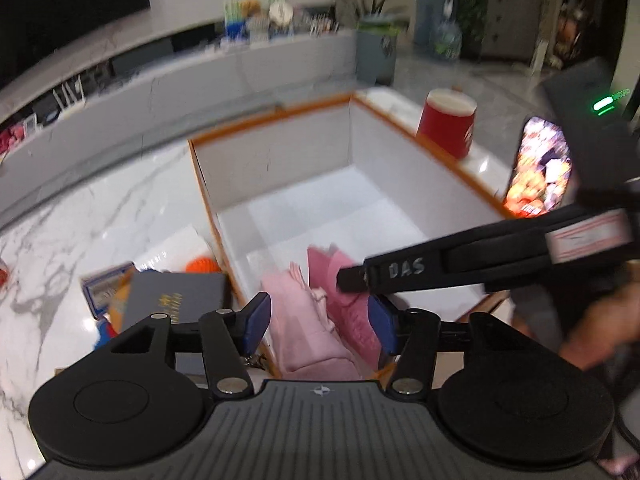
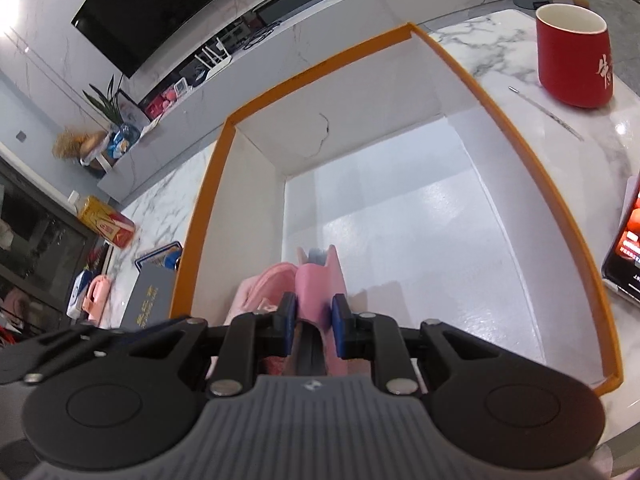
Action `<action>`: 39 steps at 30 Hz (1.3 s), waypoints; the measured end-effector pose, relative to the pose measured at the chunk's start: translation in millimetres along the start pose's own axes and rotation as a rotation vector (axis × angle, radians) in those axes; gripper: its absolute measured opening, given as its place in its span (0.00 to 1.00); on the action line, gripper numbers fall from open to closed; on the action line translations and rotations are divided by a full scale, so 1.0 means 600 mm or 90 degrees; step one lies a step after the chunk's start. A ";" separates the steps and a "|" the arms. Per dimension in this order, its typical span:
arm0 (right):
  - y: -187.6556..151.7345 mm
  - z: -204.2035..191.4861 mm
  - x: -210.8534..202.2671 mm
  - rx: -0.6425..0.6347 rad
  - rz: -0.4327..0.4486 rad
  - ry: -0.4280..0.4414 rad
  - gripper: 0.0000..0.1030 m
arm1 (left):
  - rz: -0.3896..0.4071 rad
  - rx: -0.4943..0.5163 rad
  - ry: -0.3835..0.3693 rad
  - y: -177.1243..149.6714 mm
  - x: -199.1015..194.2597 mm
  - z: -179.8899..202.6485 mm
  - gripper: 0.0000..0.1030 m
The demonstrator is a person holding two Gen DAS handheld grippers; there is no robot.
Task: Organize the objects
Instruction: 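Carry the pink backpack with the left gripper while the right gripper carries the pouch into the orange box, then open the left gripper to release the backpack while the right gripper lowers and releases the pouch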
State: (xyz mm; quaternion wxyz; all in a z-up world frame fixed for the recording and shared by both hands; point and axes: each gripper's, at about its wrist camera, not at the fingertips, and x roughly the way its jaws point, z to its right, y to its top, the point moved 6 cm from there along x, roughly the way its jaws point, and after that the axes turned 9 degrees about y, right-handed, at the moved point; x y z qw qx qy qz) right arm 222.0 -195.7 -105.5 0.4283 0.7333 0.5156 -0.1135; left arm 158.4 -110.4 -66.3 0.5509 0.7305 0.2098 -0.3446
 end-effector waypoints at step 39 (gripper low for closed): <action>-0.023 -0.048 0.024 -0.079 -0.087 -0.028 0.23 | -0.079 -0.201 -0.128 -0.061 0.038 -0.077 0.39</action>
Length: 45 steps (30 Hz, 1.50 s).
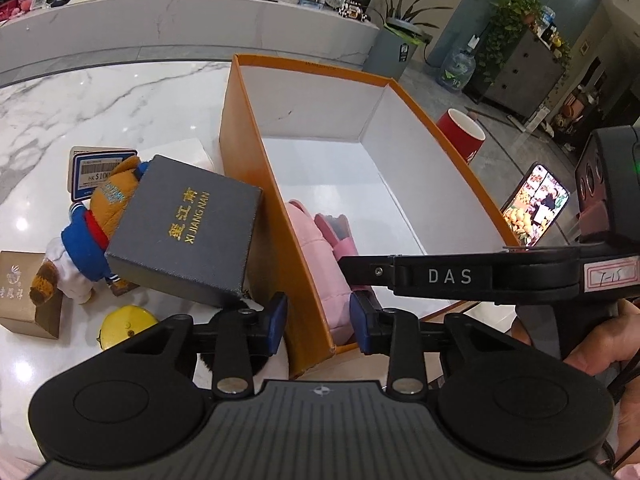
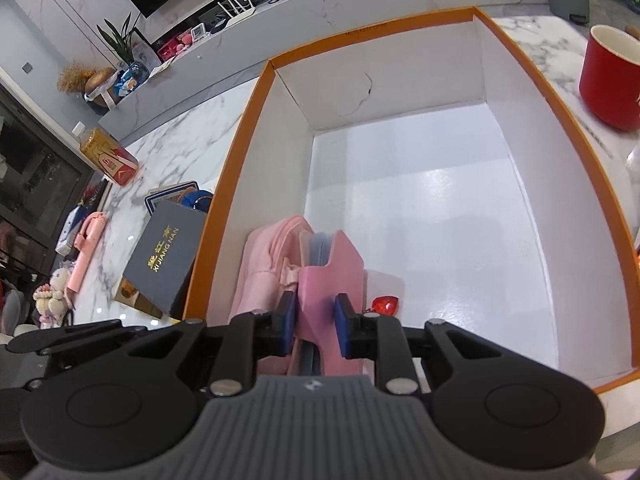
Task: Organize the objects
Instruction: 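Open the left gripper to release the backpack while the right gripper lowers and releases the pouch, then grasp the white plush doll with the right gripper while the left gripper moves toward the teddy bear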
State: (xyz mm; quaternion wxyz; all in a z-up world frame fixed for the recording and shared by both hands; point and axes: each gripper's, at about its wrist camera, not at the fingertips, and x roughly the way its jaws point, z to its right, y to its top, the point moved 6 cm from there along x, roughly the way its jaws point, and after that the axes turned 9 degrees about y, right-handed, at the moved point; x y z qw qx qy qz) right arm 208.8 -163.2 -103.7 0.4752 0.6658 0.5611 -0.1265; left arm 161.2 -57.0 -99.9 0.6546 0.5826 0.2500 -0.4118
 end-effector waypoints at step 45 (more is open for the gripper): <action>0.007 0.008 -0.020 0.011 -0.008 -0.023 0.36 | 0.064 -0.005 -0.028 -0.002 -0.057 -0.032 0.26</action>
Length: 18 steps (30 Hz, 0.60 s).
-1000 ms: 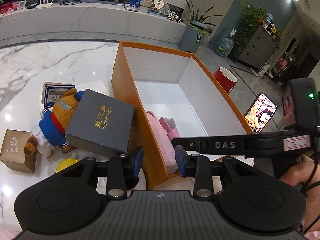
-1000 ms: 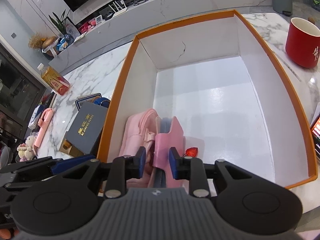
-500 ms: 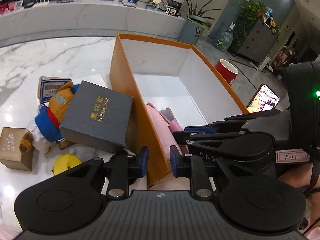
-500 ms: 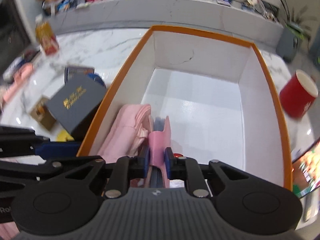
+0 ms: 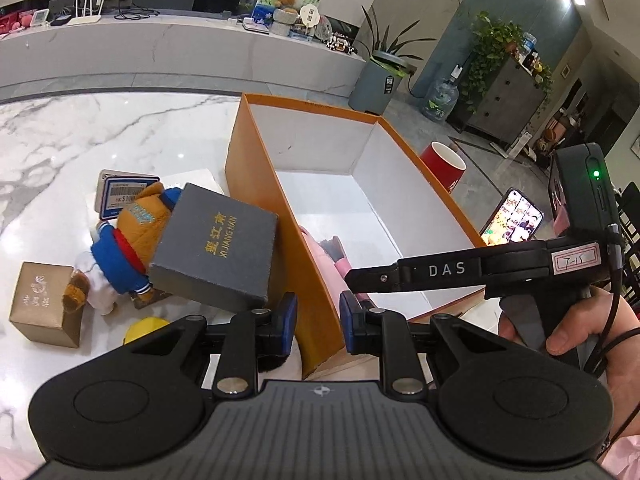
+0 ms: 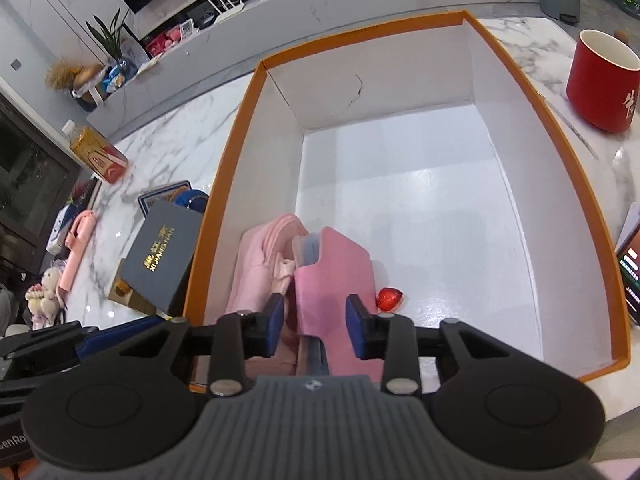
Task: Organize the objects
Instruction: 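Grasp the white plush doll with the right gripper while the left gripper moves toward the teddy bear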
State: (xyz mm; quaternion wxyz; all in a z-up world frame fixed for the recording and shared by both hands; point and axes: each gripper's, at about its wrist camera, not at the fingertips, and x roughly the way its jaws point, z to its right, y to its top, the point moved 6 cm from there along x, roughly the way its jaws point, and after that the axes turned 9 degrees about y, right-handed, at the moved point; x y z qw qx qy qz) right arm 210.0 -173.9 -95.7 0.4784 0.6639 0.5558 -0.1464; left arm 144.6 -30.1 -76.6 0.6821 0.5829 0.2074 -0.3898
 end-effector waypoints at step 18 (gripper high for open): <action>0.006 -0.190 -0.026 -0.294 0.065 0.037 0.43 | 0.050 -0.101 0.041 0.035 -0.033 -0.120 0.70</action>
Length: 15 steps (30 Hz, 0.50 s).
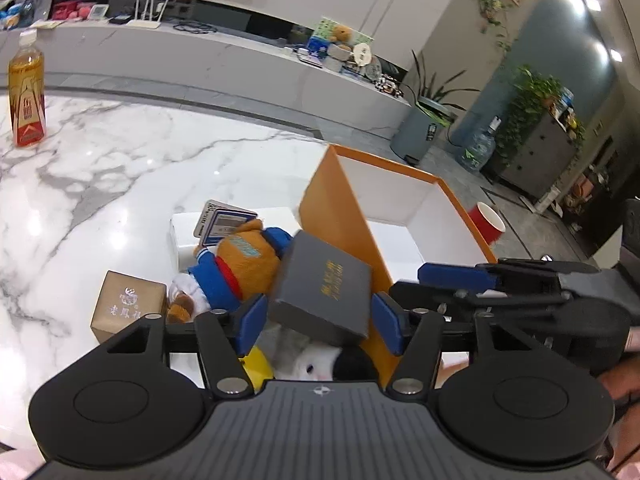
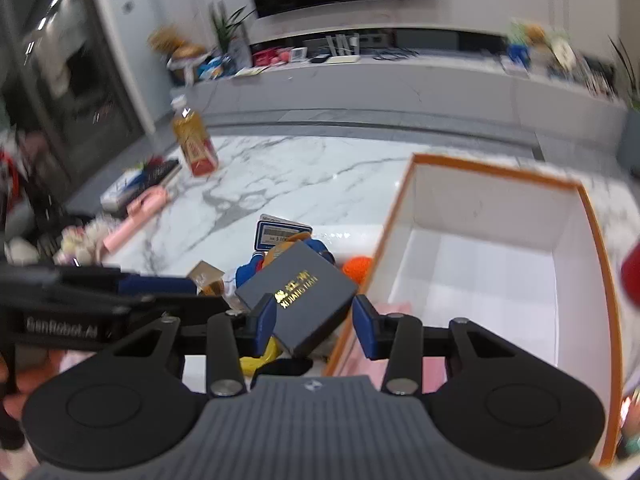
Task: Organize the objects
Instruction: 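Grasp the white plush doll with the right gripper while the left gripper moves toward the teddy bear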
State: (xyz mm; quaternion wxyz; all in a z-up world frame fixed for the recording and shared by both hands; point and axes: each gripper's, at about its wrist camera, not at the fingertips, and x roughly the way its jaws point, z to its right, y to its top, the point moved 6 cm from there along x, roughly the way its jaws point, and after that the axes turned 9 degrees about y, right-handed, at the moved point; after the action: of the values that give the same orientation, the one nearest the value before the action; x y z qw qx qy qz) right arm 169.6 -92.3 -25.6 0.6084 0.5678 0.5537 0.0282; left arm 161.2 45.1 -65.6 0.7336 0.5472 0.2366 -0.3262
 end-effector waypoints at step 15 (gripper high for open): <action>0.009 0.003 0.089 -0.137 -0.074 -0.064 0.25 | -0.098 -0.144 -0.091 0.000 0.107 -0.055 0.81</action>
State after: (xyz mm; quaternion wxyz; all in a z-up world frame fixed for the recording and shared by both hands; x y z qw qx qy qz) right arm 194.8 -56.2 -56.3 0.6932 0.4670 0.5485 0.0234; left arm 204.5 62.7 -120.5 0.7785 0.4166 0.2604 -0.3906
